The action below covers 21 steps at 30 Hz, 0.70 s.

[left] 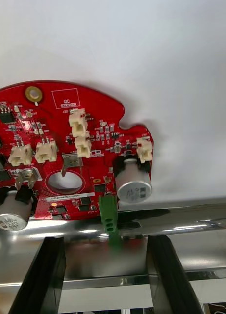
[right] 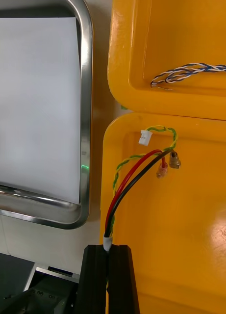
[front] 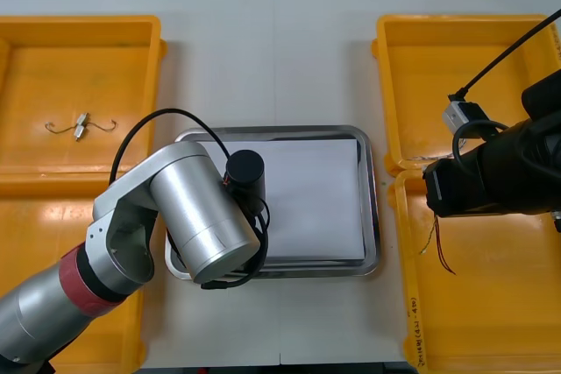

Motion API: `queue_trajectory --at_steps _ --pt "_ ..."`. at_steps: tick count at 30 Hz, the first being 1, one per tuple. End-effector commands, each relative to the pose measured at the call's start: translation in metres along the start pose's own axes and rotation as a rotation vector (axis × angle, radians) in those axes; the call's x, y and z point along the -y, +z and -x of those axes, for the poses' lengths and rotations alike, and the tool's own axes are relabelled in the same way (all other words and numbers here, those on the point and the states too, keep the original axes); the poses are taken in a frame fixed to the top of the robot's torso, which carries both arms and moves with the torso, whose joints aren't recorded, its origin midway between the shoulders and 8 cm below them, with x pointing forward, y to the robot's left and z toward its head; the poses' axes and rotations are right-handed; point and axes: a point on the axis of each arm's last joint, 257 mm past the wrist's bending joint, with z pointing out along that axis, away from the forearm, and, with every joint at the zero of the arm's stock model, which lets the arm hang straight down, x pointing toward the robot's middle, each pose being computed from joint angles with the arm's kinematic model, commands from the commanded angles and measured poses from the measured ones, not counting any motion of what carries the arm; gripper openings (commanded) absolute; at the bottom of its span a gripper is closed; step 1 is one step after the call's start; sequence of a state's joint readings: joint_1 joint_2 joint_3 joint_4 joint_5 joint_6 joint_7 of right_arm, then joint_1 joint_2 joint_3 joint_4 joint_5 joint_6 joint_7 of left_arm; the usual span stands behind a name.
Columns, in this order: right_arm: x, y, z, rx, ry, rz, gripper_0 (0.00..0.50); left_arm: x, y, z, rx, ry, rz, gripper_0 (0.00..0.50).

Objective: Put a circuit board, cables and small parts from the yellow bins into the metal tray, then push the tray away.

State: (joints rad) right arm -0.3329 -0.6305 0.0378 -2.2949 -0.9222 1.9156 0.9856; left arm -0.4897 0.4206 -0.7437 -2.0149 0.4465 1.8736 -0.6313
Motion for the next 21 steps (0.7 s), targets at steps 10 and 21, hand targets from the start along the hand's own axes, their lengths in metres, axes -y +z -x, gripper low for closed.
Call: queue_trajectory --at_steps 10,21 --pt "0.005 0.0 -0.004 -0.01 -0.073 -0.021 0.0 0.005 -0.074 0.05 0.217 -0.056 -0.116 0.5" --pt "0.004 -0.001 -0.004 -0.011 -0.092 -0.017 0.0 -0.033 -0.121 0.076 0.344 -0.107 -0.15 0.5"
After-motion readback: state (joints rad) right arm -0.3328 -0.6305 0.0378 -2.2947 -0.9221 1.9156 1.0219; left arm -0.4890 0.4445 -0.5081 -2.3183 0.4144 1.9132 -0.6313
